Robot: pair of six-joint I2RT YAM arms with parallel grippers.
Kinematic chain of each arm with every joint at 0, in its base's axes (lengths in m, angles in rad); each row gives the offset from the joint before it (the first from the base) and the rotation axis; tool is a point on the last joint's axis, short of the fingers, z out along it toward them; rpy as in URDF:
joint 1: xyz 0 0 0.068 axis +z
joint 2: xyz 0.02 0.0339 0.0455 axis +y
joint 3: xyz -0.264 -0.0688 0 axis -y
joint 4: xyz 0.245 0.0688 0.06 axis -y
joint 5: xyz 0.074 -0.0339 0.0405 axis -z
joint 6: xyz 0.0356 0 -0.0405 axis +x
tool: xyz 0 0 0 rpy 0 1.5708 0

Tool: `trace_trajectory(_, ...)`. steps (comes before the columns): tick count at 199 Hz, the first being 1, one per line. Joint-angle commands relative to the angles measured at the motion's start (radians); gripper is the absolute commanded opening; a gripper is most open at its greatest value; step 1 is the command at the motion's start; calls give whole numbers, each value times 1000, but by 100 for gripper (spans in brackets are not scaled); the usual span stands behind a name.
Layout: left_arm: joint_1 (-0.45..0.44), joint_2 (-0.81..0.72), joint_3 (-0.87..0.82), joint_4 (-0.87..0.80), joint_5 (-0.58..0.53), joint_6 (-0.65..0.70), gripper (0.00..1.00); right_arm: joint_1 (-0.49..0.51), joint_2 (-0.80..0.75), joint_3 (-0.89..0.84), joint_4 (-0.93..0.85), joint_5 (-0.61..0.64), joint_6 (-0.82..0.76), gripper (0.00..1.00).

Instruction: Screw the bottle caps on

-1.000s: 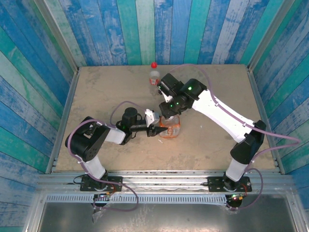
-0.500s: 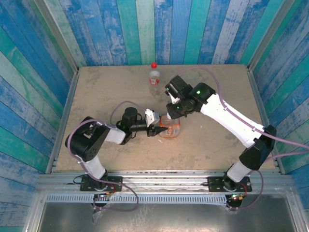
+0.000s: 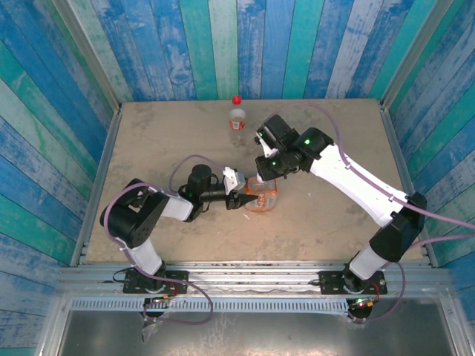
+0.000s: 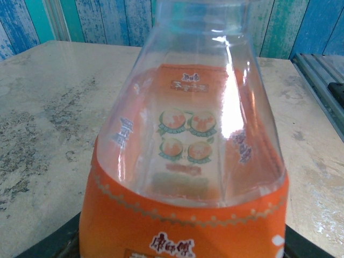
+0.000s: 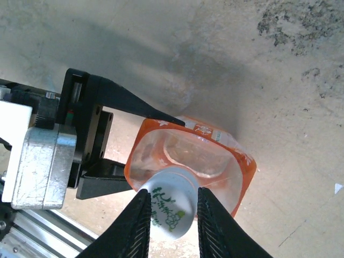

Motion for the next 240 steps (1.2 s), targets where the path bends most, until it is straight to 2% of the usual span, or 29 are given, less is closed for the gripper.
trace_trajectory(1,-5,1,15,-5,13,7,58,-12,-15,-48,3,-28,9,23)
trace_trajectory(65,-5,19,39,-13,-11,-21,57,-1,-126,-211,59,-108,85,16)
trace_trajectory(93,-5,27,51,-14,-6,-24,57,19,-166,-246,84,-156,116,16)
trace_trajectory(117,-5,31,56,-17,-2,-21,57,21,-185,-234,84,-130,113,16)
trace_trajectory(137,-5,31,61,-28,7,-13,57,17,-193,-211,84,-97,81,22)
trace_trajectory(169,-5,25,62,-49,20,5,58,14,-168,-151,66,-93,-110,47)
trace_trajectory(195,-5,13,72,-122,34,52,58,15,-160,-110,50,-72,-315,56)
trace_trajectory(217,-5,2,88,-218,50,106,58,16,-178,-112,32,-120,-559,67)
trace_trajectory(240,-6,-22,81,-260,68,135,58,16,-225,-153,7,-185,-823,69)
